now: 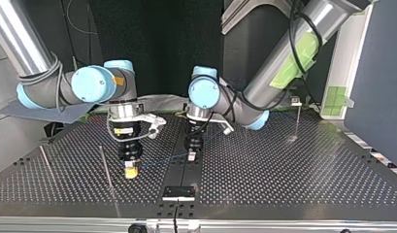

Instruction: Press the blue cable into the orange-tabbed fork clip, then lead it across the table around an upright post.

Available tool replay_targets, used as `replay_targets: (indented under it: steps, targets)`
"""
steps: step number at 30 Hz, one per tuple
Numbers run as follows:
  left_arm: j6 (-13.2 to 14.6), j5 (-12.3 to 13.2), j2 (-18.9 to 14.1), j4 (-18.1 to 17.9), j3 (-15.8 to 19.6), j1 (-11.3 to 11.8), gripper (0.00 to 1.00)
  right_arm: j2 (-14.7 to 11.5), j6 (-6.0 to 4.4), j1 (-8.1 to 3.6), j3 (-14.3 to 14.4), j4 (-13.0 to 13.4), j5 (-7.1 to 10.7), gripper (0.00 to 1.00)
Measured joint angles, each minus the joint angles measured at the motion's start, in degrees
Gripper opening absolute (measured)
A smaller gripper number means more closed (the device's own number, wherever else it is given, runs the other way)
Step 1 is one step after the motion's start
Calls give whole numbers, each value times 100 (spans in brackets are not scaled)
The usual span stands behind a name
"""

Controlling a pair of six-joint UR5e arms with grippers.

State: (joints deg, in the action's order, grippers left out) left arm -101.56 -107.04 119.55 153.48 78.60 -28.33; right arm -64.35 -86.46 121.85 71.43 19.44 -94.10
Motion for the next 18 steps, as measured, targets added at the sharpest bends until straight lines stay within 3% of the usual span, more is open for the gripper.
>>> replay_targets:
  steps: [18]
  targets:
    - [-778, 693, 7, 35, -171, 131, 0, -197, -91, -224, -31, -78, 6, 0]
